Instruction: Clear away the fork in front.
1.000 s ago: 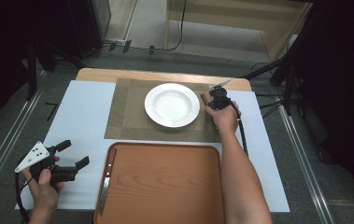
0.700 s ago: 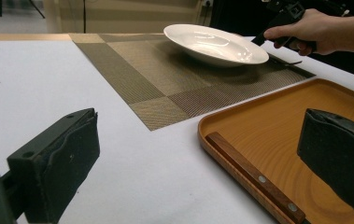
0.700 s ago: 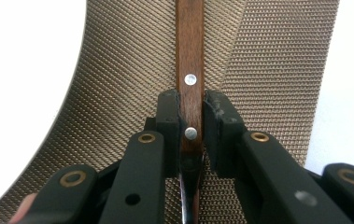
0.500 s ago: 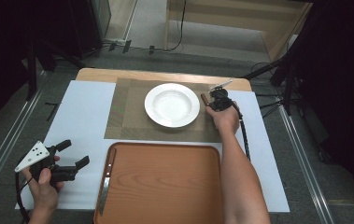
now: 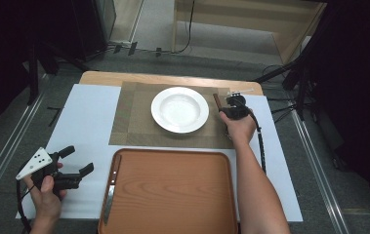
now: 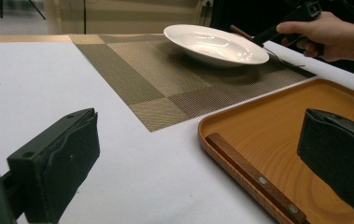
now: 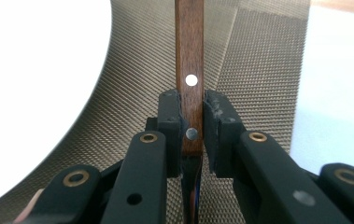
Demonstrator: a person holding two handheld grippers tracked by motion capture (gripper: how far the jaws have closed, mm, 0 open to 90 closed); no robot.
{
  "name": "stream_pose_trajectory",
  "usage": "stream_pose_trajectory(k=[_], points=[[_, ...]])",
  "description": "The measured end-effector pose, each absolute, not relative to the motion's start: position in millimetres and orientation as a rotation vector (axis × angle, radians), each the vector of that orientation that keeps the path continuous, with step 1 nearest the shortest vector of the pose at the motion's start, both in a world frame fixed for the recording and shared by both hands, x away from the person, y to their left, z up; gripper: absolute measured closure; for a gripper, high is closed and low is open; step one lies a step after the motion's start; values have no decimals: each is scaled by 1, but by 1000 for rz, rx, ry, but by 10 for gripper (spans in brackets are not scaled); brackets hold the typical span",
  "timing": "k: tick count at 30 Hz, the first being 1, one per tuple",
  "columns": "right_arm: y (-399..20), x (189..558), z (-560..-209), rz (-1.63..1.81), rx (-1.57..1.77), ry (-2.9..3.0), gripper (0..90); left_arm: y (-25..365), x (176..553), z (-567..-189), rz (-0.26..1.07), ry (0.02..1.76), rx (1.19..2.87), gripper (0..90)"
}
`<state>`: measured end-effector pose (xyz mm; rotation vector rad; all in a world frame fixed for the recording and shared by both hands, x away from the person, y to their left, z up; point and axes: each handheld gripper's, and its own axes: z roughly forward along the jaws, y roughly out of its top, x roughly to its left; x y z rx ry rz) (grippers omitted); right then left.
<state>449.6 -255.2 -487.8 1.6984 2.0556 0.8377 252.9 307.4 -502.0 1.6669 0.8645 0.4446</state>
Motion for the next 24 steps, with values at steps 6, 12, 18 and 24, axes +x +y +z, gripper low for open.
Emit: stream_pose_trajectory(k=[6, 12, 18, 24], points=[[-261, 434, -481, 936, 1646, 2014, 767, 305, 253, -502, 448, 861, 1669, 0], [-266, 420, -476, 1008, 1578, 2014, 766, 306, 252, -502, 453, 859, 1670, 0], [-272, 401, -470, 1101, 1524, 1985, 766, 304, 253, -502, 456, 857, 1670, 0], [-275, 379, -468, 1182, 1472, 1949, 766, 303, 252, -501, 462, 858, 1676, 0]])
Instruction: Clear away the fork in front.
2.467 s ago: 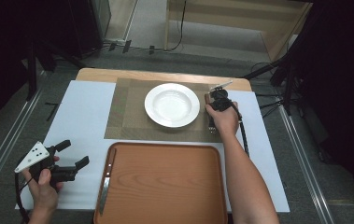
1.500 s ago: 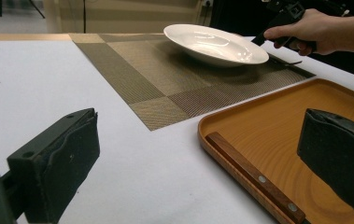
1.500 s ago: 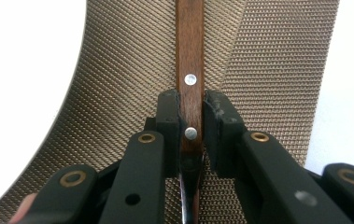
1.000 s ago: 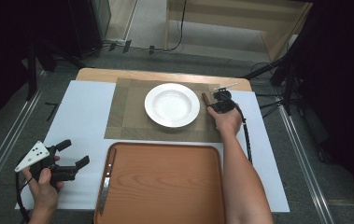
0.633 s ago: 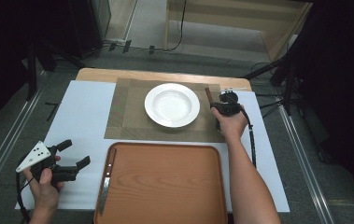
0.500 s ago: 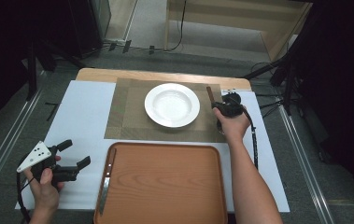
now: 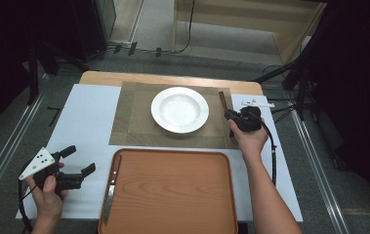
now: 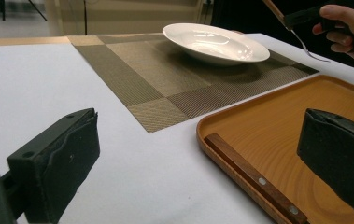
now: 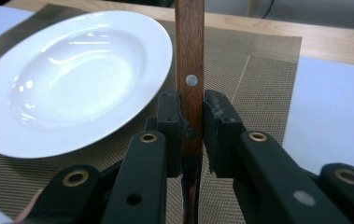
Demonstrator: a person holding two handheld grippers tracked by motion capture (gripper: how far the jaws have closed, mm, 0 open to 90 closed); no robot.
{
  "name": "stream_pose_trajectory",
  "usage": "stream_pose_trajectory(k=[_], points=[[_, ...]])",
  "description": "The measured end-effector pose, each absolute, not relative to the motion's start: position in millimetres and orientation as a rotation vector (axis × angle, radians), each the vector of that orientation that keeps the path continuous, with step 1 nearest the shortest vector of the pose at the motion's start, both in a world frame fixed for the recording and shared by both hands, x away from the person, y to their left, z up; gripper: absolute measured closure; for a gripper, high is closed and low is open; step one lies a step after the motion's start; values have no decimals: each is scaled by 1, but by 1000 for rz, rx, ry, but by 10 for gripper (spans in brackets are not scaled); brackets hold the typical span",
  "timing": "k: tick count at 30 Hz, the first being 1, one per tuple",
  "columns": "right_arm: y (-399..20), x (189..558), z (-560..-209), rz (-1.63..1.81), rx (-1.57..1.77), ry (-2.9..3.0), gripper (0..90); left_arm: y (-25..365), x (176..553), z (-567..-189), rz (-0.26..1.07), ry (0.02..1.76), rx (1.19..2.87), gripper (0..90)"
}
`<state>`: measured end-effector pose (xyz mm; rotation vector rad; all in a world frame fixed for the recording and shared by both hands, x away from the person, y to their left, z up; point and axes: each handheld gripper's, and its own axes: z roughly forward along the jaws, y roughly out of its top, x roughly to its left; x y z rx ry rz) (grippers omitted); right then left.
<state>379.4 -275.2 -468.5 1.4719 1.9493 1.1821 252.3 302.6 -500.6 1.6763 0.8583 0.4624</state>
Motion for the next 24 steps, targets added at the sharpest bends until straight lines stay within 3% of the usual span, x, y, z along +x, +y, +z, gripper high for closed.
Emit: stream_pose_trajectory(k=[24], points=[[-283, 296, -462, 1424, 1311, 1824, 765, 253, 246, -478, 460, 752, 1707, 0]])
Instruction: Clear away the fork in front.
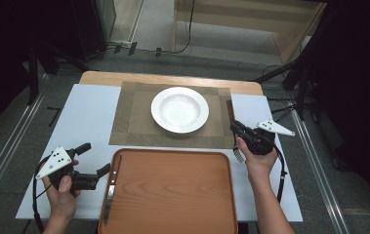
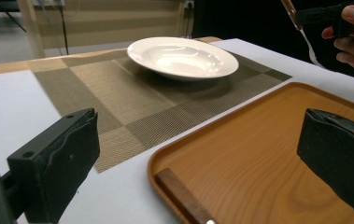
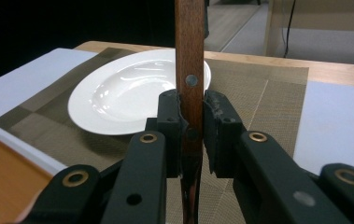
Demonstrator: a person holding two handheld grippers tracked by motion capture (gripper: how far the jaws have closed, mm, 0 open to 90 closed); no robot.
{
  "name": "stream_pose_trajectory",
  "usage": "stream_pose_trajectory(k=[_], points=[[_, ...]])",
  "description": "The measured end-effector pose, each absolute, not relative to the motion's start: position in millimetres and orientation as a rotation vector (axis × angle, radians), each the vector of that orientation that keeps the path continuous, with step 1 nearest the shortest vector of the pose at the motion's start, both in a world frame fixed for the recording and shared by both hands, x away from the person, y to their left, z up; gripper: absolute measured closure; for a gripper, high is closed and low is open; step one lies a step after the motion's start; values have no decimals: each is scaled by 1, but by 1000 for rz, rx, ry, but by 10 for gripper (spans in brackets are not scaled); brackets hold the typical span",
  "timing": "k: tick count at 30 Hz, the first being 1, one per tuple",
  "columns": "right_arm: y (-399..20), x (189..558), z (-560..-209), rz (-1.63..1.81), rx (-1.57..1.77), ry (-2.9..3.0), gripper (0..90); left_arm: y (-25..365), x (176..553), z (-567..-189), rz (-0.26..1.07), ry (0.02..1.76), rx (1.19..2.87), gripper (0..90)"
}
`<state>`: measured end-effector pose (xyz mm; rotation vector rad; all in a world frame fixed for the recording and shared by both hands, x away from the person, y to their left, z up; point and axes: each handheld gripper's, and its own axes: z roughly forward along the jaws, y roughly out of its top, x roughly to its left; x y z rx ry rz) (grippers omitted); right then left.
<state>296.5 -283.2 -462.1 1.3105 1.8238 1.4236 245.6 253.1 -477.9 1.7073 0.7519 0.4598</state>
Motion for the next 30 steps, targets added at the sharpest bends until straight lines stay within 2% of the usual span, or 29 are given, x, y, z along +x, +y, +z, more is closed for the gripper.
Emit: stream_pose_trajectory(k=[16, 30], points=[[-273, 246, -467, 1501, 1220, 1794, 765, 211, 252, -466, 429, 672, 1753, 0], [-262, 219, -475, 1575, 1173, 1795, 764, 165, 256, -449, 383, 581, 1775, 0]])
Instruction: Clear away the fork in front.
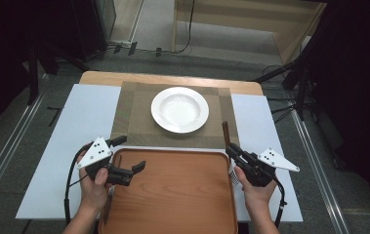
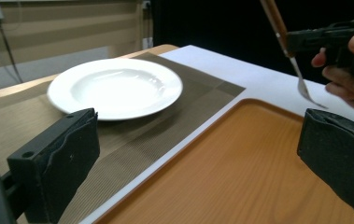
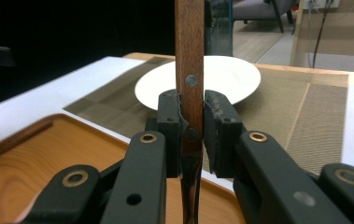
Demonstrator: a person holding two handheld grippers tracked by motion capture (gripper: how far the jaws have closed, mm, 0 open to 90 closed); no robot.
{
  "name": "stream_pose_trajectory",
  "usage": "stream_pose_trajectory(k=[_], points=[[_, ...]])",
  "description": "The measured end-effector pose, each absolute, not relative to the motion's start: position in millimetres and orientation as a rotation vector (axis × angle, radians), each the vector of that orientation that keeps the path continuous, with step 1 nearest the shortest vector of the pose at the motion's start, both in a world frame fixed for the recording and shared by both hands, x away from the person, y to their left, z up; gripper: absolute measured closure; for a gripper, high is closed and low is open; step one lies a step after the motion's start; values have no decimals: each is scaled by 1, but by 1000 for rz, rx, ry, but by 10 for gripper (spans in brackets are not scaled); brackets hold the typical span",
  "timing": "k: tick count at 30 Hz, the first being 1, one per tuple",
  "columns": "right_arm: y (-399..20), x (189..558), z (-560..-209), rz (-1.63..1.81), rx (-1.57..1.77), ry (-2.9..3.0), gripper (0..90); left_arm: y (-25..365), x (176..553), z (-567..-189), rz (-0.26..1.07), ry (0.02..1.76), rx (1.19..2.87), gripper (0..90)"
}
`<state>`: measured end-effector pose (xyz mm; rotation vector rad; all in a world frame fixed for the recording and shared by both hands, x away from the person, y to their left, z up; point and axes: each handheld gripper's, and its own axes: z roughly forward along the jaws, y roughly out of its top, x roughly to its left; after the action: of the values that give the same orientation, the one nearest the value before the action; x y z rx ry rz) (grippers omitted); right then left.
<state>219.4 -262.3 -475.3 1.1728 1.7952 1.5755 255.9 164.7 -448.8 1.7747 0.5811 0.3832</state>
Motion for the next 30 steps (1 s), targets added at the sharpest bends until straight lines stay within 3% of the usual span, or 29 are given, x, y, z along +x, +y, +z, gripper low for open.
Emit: stream_pose_trajectory(k=[30], points=[[-209, 207, -481, 1663, 1031, 1908, 764, 92, 259, -431, 213, 468, 1741, 0]])
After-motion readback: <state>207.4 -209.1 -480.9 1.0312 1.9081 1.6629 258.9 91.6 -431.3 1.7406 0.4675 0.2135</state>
